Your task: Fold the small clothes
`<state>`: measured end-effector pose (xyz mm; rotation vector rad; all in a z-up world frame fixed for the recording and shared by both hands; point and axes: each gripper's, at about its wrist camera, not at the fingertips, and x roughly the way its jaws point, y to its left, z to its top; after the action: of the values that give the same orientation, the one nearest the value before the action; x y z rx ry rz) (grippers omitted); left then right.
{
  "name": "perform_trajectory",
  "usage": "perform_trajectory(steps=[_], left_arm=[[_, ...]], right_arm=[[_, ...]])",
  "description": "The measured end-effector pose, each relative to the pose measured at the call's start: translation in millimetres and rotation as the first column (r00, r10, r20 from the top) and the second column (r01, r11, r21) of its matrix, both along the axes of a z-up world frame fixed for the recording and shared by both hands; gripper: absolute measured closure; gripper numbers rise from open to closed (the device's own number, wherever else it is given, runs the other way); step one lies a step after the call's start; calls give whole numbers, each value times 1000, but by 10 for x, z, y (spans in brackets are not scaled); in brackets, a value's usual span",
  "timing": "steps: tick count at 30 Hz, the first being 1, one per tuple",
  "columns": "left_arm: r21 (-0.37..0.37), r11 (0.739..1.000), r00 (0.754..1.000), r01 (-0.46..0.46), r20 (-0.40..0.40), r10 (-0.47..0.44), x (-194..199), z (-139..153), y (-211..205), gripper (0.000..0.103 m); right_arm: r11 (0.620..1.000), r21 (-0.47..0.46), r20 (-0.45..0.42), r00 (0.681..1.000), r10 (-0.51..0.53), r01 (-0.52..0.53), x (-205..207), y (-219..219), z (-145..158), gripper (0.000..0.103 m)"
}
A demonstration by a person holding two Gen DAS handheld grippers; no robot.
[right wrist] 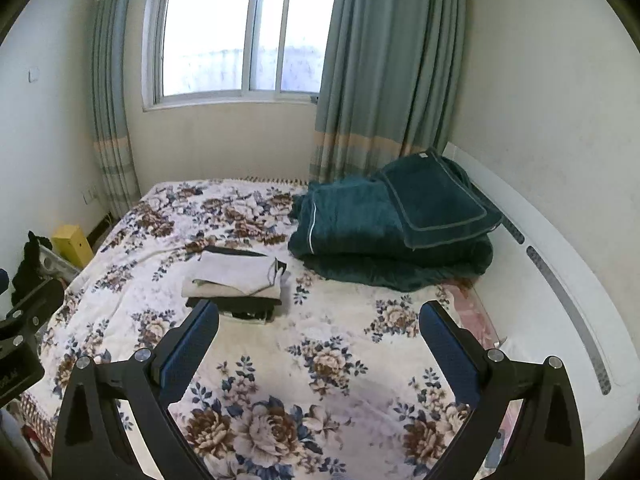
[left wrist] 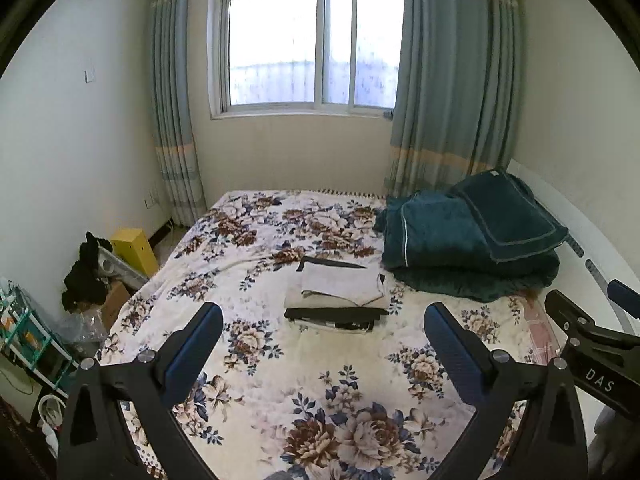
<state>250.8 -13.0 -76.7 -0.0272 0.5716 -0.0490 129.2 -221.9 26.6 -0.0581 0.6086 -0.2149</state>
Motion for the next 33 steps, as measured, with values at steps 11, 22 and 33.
perform_trajectory(steps=[11,22,33], left_arm=[[14,1000,999,-19,39,18,-125,73,-4,0],[25,999,998,-46,38,45,-155,68,-37,0],[17,999,998,-45,46,44,-166,123,-27,0]], right_arm=[[999,-7,43,998,41,-41,-89,-5,176,0],[998,3,39,998,58,-58,-60,10,191,0],[997,10,56,995,77,-78,76,16,207,0]])
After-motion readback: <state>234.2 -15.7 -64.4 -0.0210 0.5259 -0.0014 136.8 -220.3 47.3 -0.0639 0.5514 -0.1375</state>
